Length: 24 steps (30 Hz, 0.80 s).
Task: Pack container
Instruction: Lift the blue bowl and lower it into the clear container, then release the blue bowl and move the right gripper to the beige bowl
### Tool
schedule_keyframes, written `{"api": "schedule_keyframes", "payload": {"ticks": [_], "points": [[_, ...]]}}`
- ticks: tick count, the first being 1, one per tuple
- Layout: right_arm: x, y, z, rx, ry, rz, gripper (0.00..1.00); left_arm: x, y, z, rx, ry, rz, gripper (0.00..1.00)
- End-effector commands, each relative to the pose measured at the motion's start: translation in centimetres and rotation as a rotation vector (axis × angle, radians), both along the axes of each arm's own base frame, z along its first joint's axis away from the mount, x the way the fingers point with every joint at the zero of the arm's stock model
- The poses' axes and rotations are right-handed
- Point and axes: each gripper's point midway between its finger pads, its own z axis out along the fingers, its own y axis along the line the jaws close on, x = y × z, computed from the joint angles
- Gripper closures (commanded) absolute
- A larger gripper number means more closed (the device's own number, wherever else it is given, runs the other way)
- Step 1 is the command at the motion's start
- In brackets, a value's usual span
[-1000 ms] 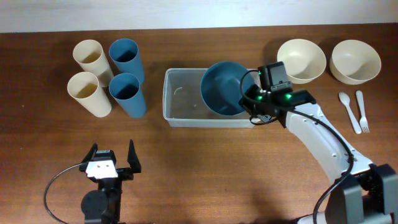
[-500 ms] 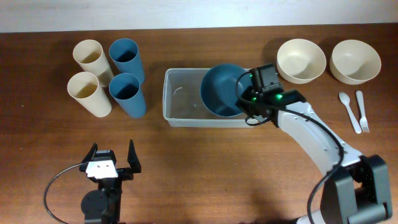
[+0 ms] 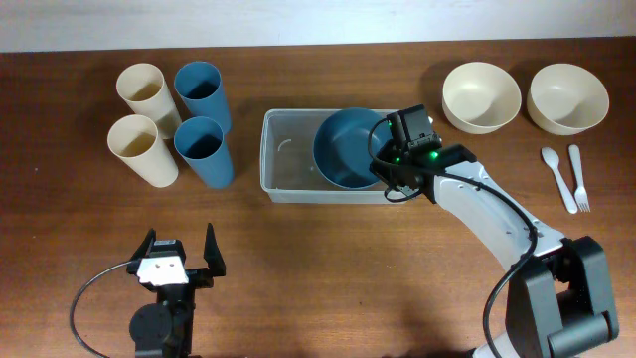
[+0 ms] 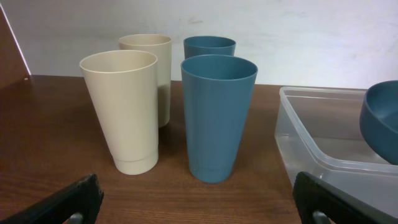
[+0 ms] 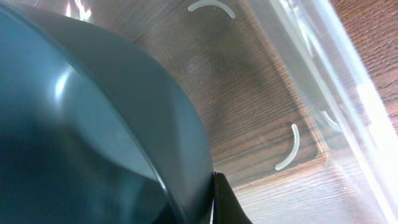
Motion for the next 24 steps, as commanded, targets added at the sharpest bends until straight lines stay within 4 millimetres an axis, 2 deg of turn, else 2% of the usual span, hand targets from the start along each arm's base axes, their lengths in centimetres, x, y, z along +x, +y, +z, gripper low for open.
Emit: {"api": "schedule_keyframes", "payload": {"ticks": [1,15,24], "points": [[0.24,-0.41,-0.17,-0.03,-0.007,-0.021,0.92,0.0,-0.31,-0.27,0.007,0.01,-0.018,0.0],[0.21,-0.6,-0.22,-0.038,-0.006,-0.022,0.85,0.0,-0.31,-0.27,0.007,0.01,-0.018,0.0],[0.2,-0.55,-0.21,-0.035,-0.005,-0.021,0.78,0.0,-0.31,-0.27,0.007,0.01,-0.018,0.0]]}}
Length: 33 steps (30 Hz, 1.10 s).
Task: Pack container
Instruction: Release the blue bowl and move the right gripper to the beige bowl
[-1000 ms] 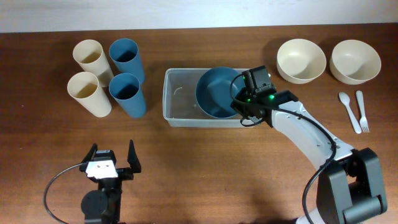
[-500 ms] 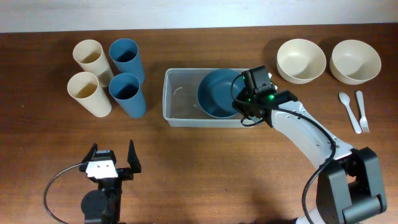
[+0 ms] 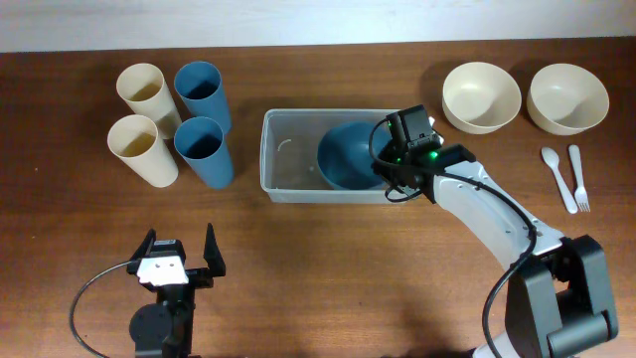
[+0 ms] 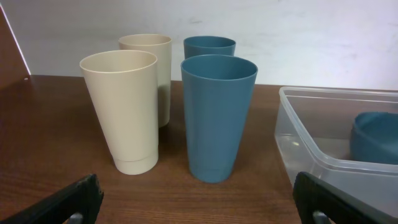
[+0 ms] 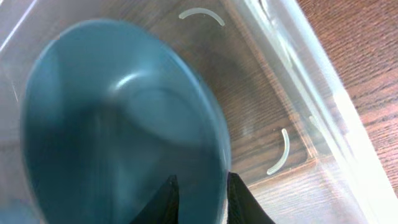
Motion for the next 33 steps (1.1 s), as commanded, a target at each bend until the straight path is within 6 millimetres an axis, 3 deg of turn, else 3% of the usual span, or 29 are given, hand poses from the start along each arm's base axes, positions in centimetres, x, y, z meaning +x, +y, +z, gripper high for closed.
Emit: {"api": "schedule_keyframes", "payload": {"ticks": [1,9,10,13,15,18,20,22,24,26,29,33], "points": [[0.1,0.0,0.0,-0.007,-0.003,-0.006,0.77,0.0,-0.3,-0.3,0.007,0.01,-0.018,0.0],[0.4,0.1,0.7,-0.009,-0.019,0.015,0.77,0.0,-0.3,-0.3,0.007,0.01,-0.018,0.0],[0.6,0.1,1.3,-0.012,-0.028,0.031,0.76,0.0,-0.3,-0.3,0.007,0.01,-0.018,0.0],[1.7,0.1,5.9,-0.043,-0.085,0.103,0.71,0.0,-0.3,-0.3,0.007,0.01,-0.018,0.0],[2.2,-0.2,8.8,-0.062,-0.109,0.12,0.58,0.0,-0.3,-0.3,0.007,0.01,-0.018,0.0],[2.8,-1.3,13.4,-0.078,-0.146,0.13,0.19,0.0,-0.3,-0.3,0.007,0.01,-0.018,0.0],[3.1,-3.2,16.1,-0.081,-0.159,0.089,0.04,0.0,-0.3,-0.3,0.007,0.01,-0.018,0.0],[3.3,-6.0,17.8,-0.086,-0.165,0.024,0.0,0.0,-0.3,-0.3,0.007,0.01,-0.018,0.0],[3.9,-10.3,18.5,-0.092,-0.173,-0.079,0.01,0.0,-0.3,-0.3,0.007,0.01,-0.018,0.0],[4.0,-14.2,17.9,-0.081,-0.15,-0.188,0.01,0.0,-0.3,-0.3,0.007,0.01,-0.018,0.0],[3.7,-18.6,15.8,-0.032,-0.08,-0.281,0.01,0.0,-0.3,-0.3,0.007,0.01,-0.018,0.0],[3.6,-22.6,12.9,0.047,-0.004,-0.366,0.01,0.0,-0.3,-0.3,0.007,0.01,-0.018,0.0]]}}
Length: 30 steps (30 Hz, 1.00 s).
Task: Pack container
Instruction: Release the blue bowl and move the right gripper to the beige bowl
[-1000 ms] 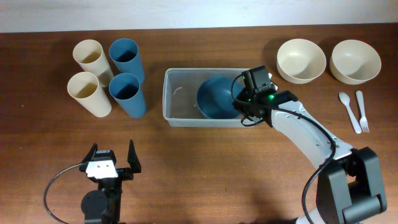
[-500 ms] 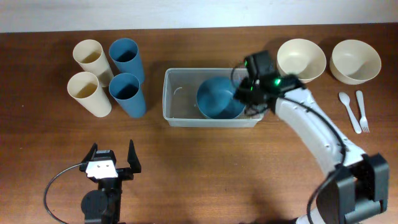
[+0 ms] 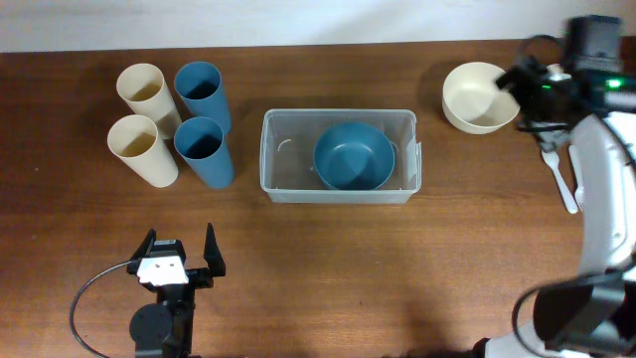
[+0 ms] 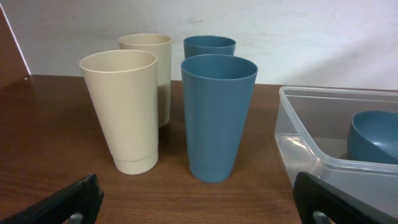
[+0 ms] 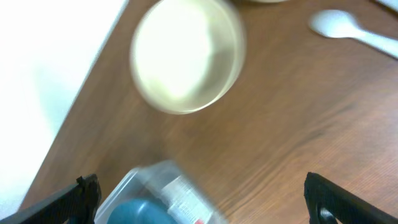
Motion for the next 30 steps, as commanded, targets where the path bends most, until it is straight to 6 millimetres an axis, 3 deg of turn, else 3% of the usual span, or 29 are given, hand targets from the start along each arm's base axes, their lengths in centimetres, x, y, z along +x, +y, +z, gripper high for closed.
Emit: {"api": "schedule_keyframes", "payload": {"ticks": [1,5,13,24,30], "points": [[0.3,-2.1,-3.3,0.108,0.059,-0.034,0.01,0.0,-0.3,-0.2,0.007,0.009,-0.017,0.0],[1.1,-3.5,-5.7,0.151,0.083,-0.057,0.0,0.0,-0.3,-0.2,0.007,0.009,-0.018,0.0],[4.2,-2.4,-8.8,0.195,0.074,-0.075,0.01,0.0,-0.3,-0.2,0.007,0.009,-0.018,0.0],[5.8,-1.3,-15.4,0.241,0.169,-0.096,0.05,0.0,-0.3,-0.2,0.007,0.009,-0.018,0.0],[6.4,-1.5,-16.3,0.204,0.17,-0.118,0.06,0.0,-0.3,-0.2,0.007,0.009,-0.018,0.0]]}}
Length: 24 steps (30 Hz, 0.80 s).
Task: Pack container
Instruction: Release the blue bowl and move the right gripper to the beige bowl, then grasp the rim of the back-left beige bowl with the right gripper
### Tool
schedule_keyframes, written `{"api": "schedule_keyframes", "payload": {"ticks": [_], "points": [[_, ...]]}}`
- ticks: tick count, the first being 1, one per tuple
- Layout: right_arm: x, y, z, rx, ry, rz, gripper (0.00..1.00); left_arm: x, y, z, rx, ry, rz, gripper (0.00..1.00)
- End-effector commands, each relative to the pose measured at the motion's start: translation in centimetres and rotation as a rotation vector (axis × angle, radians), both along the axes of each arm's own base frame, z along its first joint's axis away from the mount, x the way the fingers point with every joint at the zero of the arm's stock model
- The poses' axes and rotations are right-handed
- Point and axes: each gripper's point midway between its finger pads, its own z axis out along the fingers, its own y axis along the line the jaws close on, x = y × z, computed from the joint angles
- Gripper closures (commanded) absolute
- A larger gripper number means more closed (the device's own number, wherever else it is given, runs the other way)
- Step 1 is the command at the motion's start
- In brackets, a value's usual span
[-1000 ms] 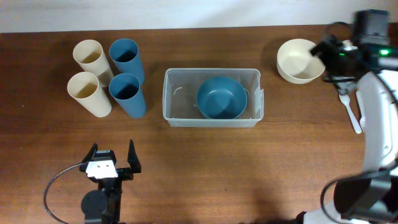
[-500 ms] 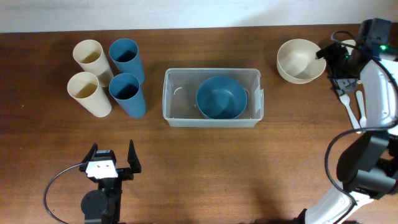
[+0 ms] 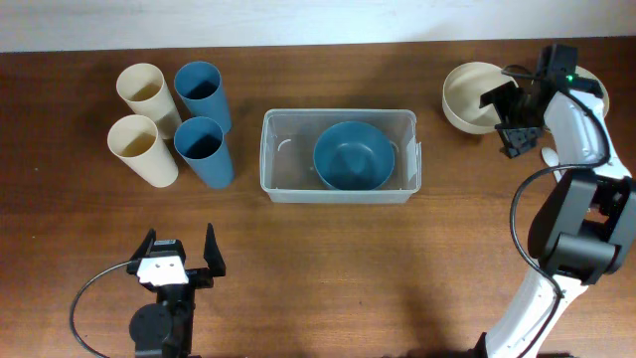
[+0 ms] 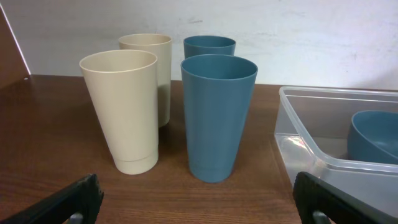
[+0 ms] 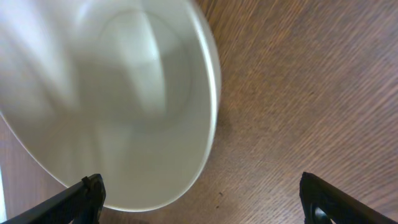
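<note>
A clear plastic container (image 3: 283,159) stands mid-table with a blue bowl (image 3: 354,156) resting inside it. My right gripper (image 3: 506,120) is open, low at the right rim of a cream bowl (image 3: 465,97). In the right wrist view that cream bowl (image 5: 118,93) fills the upper left, and its rim lies between the fingertips (image 5: 90,191) of the right gripper (image 5: 202,205). A second cream bowl (image 3: 597,88) is mostly hidden under the right arm. My left gripper (image 3: 179,261) rests open near the front edge, and in its own view the left gripper (image 4: 196,205) holds nothing.
Two cream cups (image 3: 141,119) and two blue cups (image 3: 204,124) stand upright at the far left; the nearest blue cup (image 4: 217,115) and cream cup (image 4: 124,109) face the left wrist camera. A white utensil tip (image 3: 548,155) peeks out beside the right arm.
My right gripper was high by the far right edge, above the cream bowls. Now it is down at the right rim of the left cream bowl, still open. The left arm has not moved.
My right gripper first held the blue bowl tilted over the container. Then the bowl lay lower in the container with the fingers still at its rim. Later the bowl sat flat and the gripper was open over the cream bowls, and now it is at one's rim.
</note>
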Motion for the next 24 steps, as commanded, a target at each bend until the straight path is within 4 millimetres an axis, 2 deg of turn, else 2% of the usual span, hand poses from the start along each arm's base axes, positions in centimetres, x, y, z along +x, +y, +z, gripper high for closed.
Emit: {"api": "schedule_keyframes", "payload": {"ticks": [1,12,21,24], "points": [[0.2,-0.3,-0.3,-0.034,0.008,-0.027,0.06,0.0,-0.3,-0.2,0.007,0.009,-0.018,0.0],[0.2,-0.2,-3.2,-0.015,0.055,-0.031,0.08,0.0,-0.3,-0.2,0.007,0.009,-0.018,0.0],[0.3,-0.8,-3.6,-0.049,0.055,-0.042,0.13,0.0,-0.3,-0.2,0.007,0.009,-0.018,0.0],[0.2,-0.8,-3.9,-0.047,0.064,-0.041,0.23,0.0,-0.3,-0.2,0.007,0.009,-0.018,0.0]]}}
